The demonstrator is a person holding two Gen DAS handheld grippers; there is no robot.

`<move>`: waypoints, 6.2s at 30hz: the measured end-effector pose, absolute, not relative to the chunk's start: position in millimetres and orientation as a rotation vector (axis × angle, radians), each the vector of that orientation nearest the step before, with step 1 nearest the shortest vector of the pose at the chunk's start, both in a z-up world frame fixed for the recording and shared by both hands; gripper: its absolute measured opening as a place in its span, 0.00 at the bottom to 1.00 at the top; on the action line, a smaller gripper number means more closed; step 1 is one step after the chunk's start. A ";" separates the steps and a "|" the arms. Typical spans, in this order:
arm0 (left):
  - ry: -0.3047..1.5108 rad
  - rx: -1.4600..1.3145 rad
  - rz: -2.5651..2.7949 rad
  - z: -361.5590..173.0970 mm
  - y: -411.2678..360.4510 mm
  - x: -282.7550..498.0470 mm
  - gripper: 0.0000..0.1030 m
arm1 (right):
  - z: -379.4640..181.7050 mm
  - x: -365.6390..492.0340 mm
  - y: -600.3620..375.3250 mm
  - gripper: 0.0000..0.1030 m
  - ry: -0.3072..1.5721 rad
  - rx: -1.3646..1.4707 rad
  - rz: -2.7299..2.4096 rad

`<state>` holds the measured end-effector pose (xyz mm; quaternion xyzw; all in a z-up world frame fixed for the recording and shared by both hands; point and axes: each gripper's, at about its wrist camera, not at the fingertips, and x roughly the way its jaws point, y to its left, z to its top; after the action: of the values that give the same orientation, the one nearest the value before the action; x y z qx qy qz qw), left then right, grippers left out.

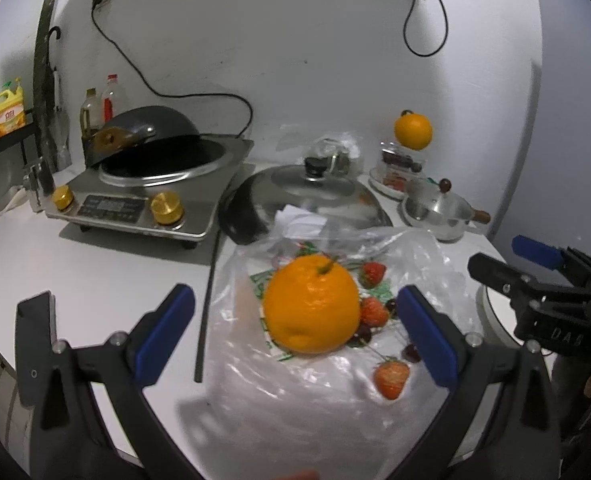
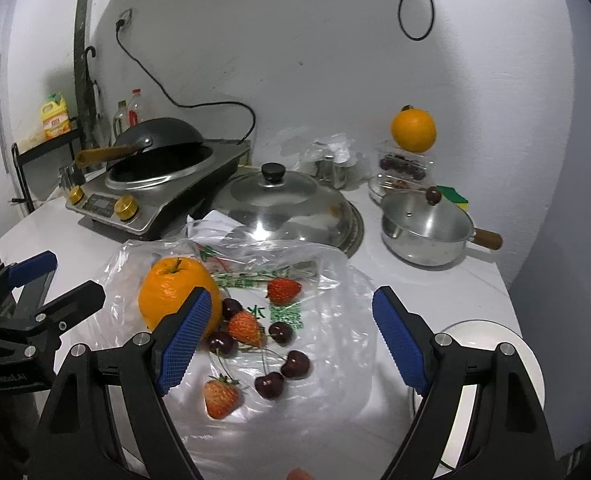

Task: Organize fruits
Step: 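Move the right gripper toward the large orange in the plastic bag, then close the right gripper on the large orange and lift it, then carry the orange with the right gripper over to the white plate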

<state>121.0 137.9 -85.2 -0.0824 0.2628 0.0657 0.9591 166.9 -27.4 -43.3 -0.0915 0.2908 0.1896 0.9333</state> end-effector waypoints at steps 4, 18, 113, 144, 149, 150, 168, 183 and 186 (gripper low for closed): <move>0.538 -0.170 0.133 -90.0 149.6 124.2 0.99 | -49.1 173.1 -14.7 0.83 0.613 -0.192 0.413; 0.563 -0.201 0.179 -109.2 197.3 136.2 0.99 | -76.1 195.2 40.4 0.83 0.677 -0.228 0.513; 0.522 -0.235 0.164 -94.4 188.7 122.1 0.99 | -72.0 196.2 57.1 0.92 0.705 -0.243 0.563; 0.534 -0.152 0.051 -66.3 68.8 129.8 0.99 | -43.7 178.5 -88.8 0.92 0.655 -0.126 0.404; 0.548 -0.133 0.034 -67.4 49.8 140.5 0.99 | -46.2 185.2 -115.5 0.92 0.660 -0.107 0.370; 0.550 -0.129 0.032 -67.4 46.2 143.4 0.99 | -46.5 187.8 -120.4 0.92 0.662 -0.103 0.364; 0.593 -0.076 -0.019 -73.5 -5.3 183.2 0.99 | -58.2 216.2 -185.9 0.92 0.687 -0.049 0.282; 0.631 -0.052 -0.039 -85.3 -29.5 215.1 0.99 | -80.0 246.0 -228.3 0.92 0.728 -0.025 0.206; 0.641 -0.049 -0.041 -88.8 -32.5 219.9 0.99 | -86.6 252.8 -233.5 0.92 0.746 -0.017 0.201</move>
<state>219.9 -32.5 -88.8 -0.0243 0.3150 -0.0202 0.9486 252.8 -233.5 -86.6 -0.0082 0.3638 0.0979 0.9263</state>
